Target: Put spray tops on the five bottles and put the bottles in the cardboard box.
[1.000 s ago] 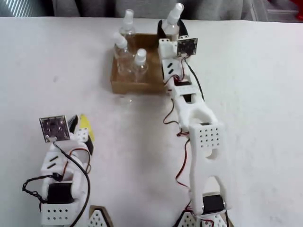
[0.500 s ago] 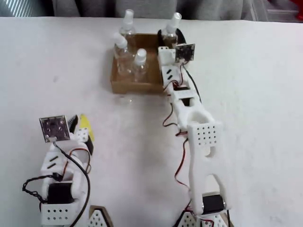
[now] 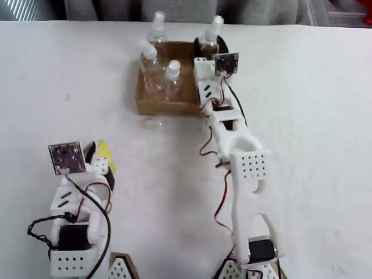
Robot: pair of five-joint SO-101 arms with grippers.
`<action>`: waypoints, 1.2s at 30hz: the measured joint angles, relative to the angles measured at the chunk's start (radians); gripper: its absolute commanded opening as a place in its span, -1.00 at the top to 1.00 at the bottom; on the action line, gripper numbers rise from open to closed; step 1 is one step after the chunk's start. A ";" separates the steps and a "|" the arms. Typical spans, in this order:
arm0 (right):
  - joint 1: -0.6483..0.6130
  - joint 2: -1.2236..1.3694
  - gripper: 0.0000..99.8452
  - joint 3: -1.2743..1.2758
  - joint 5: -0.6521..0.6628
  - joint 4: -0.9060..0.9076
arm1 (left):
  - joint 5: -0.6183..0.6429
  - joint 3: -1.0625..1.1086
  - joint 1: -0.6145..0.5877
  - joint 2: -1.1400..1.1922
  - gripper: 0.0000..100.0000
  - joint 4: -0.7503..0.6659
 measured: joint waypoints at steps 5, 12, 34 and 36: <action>0.000 0.000 0.82 -0.006 0.000 0.002 | 0.000 0.000 0.000 0.000 0.84 0.000; -0.002 -0.002 0.67 -0.008 -0.003 0.044 | 0.000 0.000 0.000 0.000 0.84 0.000; -0.006 -0.014 0.62 -0.009 -0.006 0.084 | 0.000 0.000 0.000 0.000 0.84 0.000; -0.006 -0.014 0.60 -0.009 -0.006 0.086 | 0.000 0.000 0.000 0.000 0.84 0.000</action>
